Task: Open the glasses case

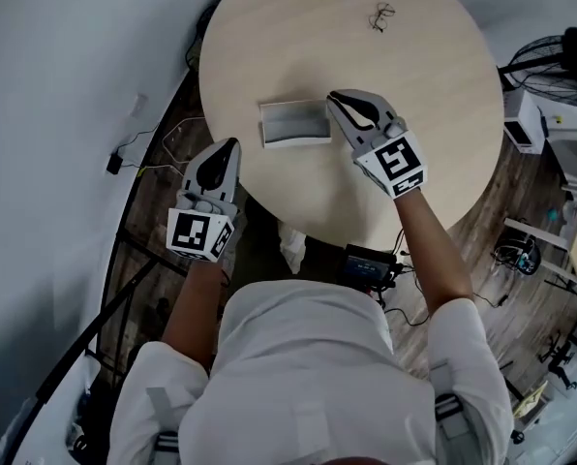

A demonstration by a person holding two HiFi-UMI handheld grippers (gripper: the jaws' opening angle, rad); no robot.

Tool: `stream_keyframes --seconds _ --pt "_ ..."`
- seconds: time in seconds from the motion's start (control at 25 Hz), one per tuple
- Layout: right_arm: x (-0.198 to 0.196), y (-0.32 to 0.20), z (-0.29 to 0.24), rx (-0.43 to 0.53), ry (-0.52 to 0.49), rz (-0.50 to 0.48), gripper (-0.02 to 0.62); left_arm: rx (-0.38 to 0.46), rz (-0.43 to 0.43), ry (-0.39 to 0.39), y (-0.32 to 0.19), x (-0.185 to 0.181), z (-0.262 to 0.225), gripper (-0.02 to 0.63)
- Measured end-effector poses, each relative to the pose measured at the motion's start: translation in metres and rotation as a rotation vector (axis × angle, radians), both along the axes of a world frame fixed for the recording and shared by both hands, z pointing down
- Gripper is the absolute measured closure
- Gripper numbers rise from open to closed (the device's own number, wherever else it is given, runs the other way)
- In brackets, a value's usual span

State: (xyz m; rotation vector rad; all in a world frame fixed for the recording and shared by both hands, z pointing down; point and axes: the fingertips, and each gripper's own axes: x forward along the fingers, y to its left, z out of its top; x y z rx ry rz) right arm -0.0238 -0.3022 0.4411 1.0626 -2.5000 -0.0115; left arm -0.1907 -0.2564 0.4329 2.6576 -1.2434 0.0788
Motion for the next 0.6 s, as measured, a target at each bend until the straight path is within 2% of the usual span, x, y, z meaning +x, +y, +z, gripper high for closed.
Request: stream_keyframes --seconds 0.12,0.36,0.6 --pt "-0.012 0.018 -0.05 0.051 -0.073 0.065 0.563 0.03 0.023 0.01 0.006 -0.019 -0.025 0.594" --pt "0.004 0.065 -0.142 0.168 -0.223 0.137 0.563 0.051 0.083 0.011 0.022 -0.024 -0.066 0.594" --pt "0.027 0.131 -0.184 0.262 -0.352 0.169 0.565 0.098 0.095 0.016 0.058 -0.018 -0.104 0.594"
